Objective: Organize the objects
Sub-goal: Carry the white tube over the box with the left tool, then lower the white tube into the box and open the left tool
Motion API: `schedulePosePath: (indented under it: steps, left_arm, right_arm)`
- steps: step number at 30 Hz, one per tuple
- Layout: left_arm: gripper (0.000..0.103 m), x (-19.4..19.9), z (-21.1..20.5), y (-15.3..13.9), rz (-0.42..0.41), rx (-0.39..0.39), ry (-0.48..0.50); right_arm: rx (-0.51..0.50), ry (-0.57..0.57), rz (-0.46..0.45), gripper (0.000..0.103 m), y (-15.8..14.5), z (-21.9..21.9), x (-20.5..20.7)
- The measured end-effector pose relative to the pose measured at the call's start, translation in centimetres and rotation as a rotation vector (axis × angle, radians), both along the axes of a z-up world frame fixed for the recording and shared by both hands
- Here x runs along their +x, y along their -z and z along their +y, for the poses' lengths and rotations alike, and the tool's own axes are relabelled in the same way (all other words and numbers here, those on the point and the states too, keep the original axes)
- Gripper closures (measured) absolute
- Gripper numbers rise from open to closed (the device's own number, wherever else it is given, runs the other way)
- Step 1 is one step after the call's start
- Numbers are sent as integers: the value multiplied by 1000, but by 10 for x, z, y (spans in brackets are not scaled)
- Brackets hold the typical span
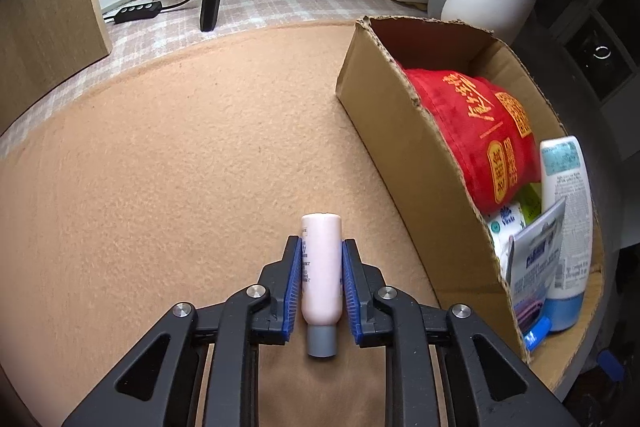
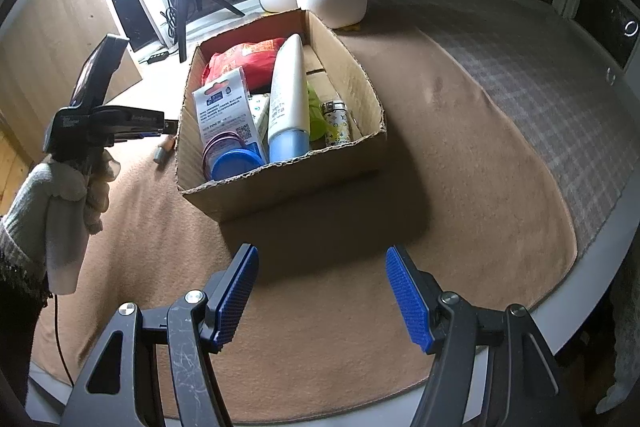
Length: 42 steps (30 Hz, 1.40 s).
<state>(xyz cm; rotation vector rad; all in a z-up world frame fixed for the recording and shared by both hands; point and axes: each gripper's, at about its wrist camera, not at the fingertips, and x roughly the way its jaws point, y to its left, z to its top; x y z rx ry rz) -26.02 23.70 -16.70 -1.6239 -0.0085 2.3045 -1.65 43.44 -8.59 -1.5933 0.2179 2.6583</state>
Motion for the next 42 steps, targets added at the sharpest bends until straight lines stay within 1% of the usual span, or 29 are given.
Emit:
schedulePosePath:
  steps: [5, 10, 17, 21, 27, 34, 42]
  left_arm:
    - [82, 9, -4, -10, 11, 20, -1]
    - [82, 20, 1, -41, 64, 61, 20]
    - [82, 37, 19, -82, 123, 106, 79]
    - [82, 47, 35, -94, 134, 127, 114]
    - [82, 60, 60, -102, 140, 143, 170]
    - [82, 68, 86, -105, 136, 153, 220]
    - [82, 70, 107, -101, 123, 156, 249]
  right_arm:
    - [1, -3, 8, 41, -2, -1, -1]
    - [8, -11, 20, 41, -6, -3, 0]
    - [16, -18, 33, 41, -10, -6, 1]
    - [17, -19, 43, 41, -13, -6, 3]
    - [14, -17, 55, 41, -16, -5, 6]
    - [9, -13, 53, 41, -15, 0, 8]
    - [5, -7, 49, 41, -13, 6, 10]
